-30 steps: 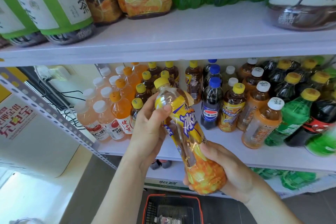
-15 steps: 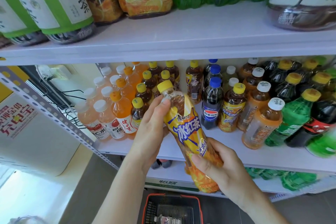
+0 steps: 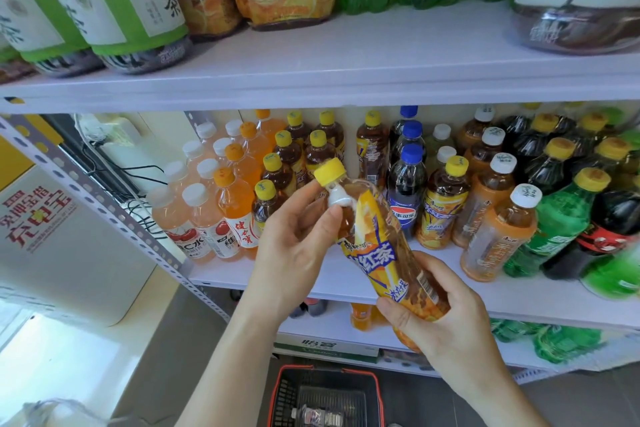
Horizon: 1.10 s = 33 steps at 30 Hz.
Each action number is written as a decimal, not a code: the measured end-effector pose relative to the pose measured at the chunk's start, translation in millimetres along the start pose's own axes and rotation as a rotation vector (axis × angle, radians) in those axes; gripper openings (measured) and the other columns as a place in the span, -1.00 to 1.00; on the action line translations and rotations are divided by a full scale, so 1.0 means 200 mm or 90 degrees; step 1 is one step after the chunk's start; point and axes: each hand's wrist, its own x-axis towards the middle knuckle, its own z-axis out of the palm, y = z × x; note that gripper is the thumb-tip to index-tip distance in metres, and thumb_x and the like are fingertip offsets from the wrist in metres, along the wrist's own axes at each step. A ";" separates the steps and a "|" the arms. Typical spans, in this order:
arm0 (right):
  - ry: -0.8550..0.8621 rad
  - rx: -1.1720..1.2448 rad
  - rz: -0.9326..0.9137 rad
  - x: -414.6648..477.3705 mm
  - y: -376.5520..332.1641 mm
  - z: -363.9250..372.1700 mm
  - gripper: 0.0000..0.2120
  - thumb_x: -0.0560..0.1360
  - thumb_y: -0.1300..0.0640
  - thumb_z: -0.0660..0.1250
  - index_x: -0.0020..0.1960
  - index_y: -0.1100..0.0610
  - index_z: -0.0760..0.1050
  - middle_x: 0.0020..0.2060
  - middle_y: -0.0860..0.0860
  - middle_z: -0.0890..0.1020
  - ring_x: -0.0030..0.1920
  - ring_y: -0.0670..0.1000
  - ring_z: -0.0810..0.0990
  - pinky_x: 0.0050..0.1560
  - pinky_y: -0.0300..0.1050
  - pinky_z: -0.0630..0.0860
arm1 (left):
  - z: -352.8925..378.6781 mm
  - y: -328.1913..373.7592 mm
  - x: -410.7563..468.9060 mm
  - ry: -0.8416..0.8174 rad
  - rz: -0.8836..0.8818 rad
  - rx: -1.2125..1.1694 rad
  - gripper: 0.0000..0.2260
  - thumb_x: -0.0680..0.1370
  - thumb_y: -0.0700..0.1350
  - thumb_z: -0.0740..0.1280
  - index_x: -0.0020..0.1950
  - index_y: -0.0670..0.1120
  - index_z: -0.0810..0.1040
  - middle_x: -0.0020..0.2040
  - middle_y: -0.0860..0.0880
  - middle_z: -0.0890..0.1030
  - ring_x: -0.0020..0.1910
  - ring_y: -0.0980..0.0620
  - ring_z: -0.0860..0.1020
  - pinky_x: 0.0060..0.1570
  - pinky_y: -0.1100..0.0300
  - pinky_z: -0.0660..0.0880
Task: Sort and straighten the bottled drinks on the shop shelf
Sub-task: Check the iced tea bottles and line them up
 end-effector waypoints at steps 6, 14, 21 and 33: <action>-0.040 0.067 0.035 -0.01 0.00 -0.04 -0.55 0.29 -0.09 0.58 0.14 -0.20 0.54 -0.02 -0.08 0.72 -0.05 -0.05 0.69 -0.01 -0.16 0.62 | -0.03 -0.02 -0.01 -0.008 -0.046 -0.015 -0.71 0.62 -0.22 0.26 0.32 -0.03 0.52 0.13 -0.05 0.69 0.15 -0.03 0.64 -0.01 0.20 0.60; -0.079 0.101 0.059 -0.02 0.01 -0.07 -0.52 0.24 -0.18 0.53 0.14 -0.20 0.55 0.01 -0.05 0.71 -0.01 -0.02 0.69 0.03 -0.06 0.63 | -0.01 -0.04 0.00 -0.030 -0.054 -0.085 -0.70 0.57 -0.19 0.33 0.29 0.00 0.56 0.17 -0.07 0.67 0.17 -0.08 0.63 0.08 0.11 0.60; -0.011 -0.012 0.021 -0.02 0.02 -0.09 -0.51 0.25 -0.04 0.63 0.09 -0.21 0.48 -0.07 -0.16 0.68 -0.13 -0.15 0.65 -0.18 -0.44 0.49 | 0.05 -0.08 -0.02 -0.031 -0.111 -0.112 -0.51 0.36 -0.05 0.43 0.30 0.03 0.53 0.26 -0.03 0.61 0.26 -0.18 0.55 0.24 -0.27 0.48; 0.071 -0.314 -0.101 -0.05 0.10 -0.12 -0.44 0.21 -0.04 0.60 0.11 -0.16 0.42 -0.04 -0.29 0.51 -0.05 -0.29 0.49 -0.12 -0.54 0.36 | 0.21 -0.15 -0.13 0.058 -0.103 -0.051 -0.49 0.37 0.00 0.57 0.24 0.00 0.44 0.11 -0.01 0.66 0.13 -0.05 0.64 0.10 0.04 0.59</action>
